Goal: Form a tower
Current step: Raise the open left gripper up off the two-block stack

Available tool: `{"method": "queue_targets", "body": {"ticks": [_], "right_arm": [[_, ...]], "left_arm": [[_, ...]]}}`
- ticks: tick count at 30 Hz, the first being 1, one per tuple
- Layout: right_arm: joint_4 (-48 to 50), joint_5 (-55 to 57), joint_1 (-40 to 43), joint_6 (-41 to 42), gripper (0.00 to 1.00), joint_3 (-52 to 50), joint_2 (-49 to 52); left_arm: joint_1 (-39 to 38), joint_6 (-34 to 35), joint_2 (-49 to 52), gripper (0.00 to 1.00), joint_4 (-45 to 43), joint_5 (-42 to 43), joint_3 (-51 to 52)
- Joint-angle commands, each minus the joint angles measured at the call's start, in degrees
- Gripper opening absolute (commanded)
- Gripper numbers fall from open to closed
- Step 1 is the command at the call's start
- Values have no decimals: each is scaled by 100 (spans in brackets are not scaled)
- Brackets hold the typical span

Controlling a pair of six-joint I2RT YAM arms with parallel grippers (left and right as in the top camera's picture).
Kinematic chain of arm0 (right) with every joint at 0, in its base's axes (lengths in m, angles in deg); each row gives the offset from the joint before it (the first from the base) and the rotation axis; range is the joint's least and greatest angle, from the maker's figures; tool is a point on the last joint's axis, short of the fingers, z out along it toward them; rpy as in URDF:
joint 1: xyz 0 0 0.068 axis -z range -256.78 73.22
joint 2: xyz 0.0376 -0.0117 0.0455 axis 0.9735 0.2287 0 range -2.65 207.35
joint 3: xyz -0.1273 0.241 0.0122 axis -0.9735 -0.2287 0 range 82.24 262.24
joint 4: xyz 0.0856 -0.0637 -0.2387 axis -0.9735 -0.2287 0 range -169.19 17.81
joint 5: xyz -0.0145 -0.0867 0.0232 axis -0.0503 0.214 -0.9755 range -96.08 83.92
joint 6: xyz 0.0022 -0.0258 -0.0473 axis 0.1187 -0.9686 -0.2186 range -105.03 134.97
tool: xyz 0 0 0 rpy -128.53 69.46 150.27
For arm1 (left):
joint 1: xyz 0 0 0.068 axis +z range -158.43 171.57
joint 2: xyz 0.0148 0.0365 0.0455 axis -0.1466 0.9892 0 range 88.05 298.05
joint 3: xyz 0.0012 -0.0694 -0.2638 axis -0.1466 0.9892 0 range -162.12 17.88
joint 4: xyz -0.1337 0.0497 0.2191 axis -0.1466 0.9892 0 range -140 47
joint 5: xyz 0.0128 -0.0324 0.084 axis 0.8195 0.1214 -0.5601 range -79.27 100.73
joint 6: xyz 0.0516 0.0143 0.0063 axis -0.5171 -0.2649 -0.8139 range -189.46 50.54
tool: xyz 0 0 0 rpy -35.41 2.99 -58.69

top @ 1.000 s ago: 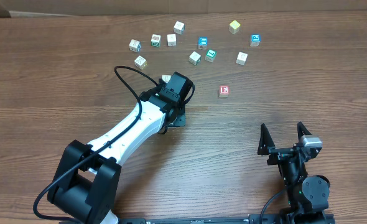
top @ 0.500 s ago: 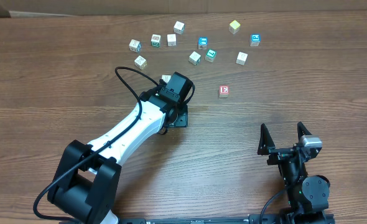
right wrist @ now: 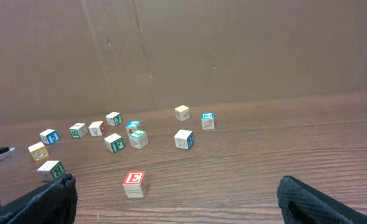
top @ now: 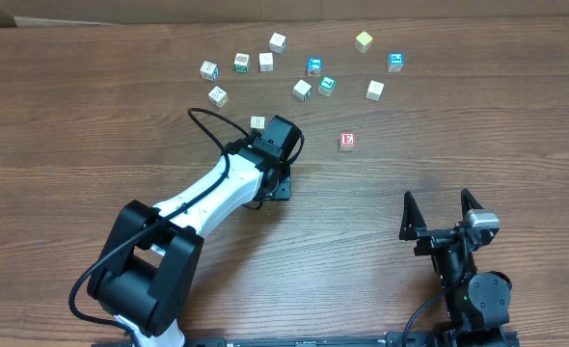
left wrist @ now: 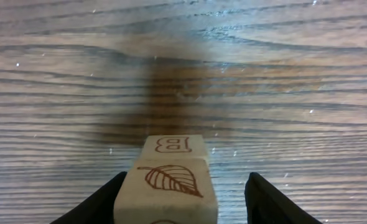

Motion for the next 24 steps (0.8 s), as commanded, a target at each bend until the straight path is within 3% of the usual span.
{"method": "queue_targets", "body": {"ticks": [1,4,8,24], "right_arm": [[22,17,24,-4,100,-59,-42],[22,17,24,-4,100,-59,-42],[22,17,24,-4,100,-59,-42],[22,15,24,-4,100,-59,-42]], "left_arm": [[-33,-31,87,53,-37,61,-22],[-31,13,170,52,-39,52,-22],[-31,15,173,42,-46,52,-22],[15,96,411,49,-297,-11,-22]]}}
